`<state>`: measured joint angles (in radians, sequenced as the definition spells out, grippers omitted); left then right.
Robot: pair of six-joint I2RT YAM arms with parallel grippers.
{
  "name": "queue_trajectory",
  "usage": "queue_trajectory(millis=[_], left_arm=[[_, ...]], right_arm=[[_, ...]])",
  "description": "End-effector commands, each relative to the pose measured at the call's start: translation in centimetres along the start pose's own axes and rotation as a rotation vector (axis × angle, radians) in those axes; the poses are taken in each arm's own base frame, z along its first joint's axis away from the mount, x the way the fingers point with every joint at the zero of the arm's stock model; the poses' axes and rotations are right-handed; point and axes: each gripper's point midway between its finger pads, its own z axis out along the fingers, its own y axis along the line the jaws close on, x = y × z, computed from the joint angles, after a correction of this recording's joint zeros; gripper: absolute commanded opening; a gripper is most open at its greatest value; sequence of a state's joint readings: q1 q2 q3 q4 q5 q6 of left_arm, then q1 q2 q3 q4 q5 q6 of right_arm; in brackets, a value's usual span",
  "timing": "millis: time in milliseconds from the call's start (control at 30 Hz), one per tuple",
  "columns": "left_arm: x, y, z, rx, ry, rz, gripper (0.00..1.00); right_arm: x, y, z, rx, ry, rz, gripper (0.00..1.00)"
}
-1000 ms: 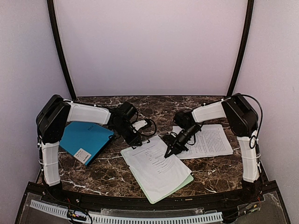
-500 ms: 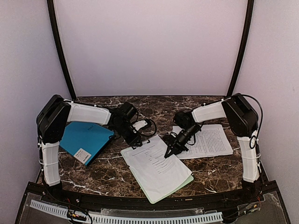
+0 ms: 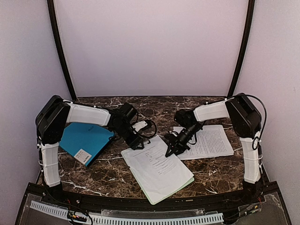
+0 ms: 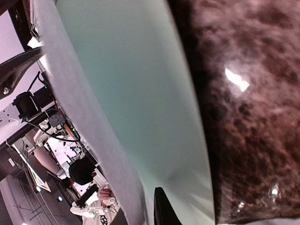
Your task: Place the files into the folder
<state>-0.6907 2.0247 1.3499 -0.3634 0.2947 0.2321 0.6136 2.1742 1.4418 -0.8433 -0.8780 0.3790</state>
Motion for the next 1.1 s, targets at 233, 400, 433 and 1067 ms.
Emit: queue_trajectory(millis=[233, 400, 433, 1067], left_arm=[[2.5, 0.6, -0.1, -0.064, 0.096, 0.086, 0.44], [3.7, 1.4, 0.0, -0.100, 0.153, 0.127, 0.32], [3.9, 1.6, 0.0, -0.108, 0.163, 0.138, 0.30], [-0.7, 13.0, -0.5, -0.342, 0.241, 0.301, 0.27]], right_arm=[[0.3, 1.8, -3.1, 0.120, -0.110, -0.117, 0.38], [0.6, 1.7, -5.2, 0.219, -0.184, -0.172, 0.49], [0.7, 2.0, -5.7, 0.229, -0.202, -0.185, 0.50], [0.4, 0.1, -9.8, 0.289, -0.364, -0.228, 0.50]])
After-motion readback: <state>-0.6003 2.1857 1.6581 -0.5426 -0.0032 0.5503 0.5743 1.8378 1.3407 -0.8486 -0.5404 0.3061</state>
